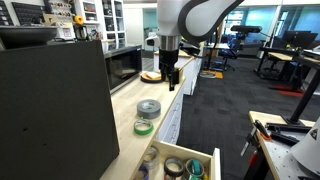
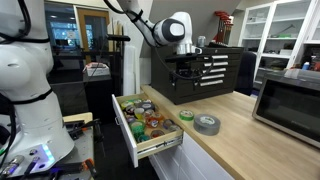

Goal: Put the green masking tape in the drawer

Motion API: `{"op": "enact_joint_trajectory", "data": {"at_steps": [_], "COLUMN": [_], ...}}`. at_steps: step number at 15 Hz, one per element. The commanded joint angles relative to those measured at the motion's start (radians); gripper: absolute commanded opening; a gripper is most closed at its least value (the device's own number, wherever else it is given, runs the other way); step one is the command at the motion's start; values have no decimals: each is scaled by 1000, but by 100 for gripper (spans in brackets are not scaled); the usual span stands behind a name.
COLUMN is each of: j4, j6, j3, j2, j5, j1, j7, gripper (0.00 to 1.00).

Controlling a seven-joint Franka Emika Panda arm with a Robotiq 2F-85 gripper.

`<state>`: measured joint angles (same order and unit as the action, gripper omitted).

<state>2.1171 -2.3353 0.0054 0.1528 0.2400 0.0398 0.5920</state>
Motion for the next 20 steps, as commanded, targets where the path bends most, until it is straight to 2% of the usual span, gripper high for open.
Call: {"op": "enact_joint_trajectory", "data": {"at_steps": [1, 5, 9, 10, 16, 20], "j4": [-22, -46, -81, -53, -67, -85], "j6": [-102, -151, -145, -136, -147, -153], "j3": [28, 65, 88, 75, 74, 75], "j2": [67, 134, 179, 157, 178, 248], "j5": [-38, -70, -73, -56, -44, -36], "j1": [4, 8, 6, -2, -5, -4], "j7": [105, 205, 262, 217, 220, 239], "gripper": [100, 100, 100, 100, 100, 100]}}
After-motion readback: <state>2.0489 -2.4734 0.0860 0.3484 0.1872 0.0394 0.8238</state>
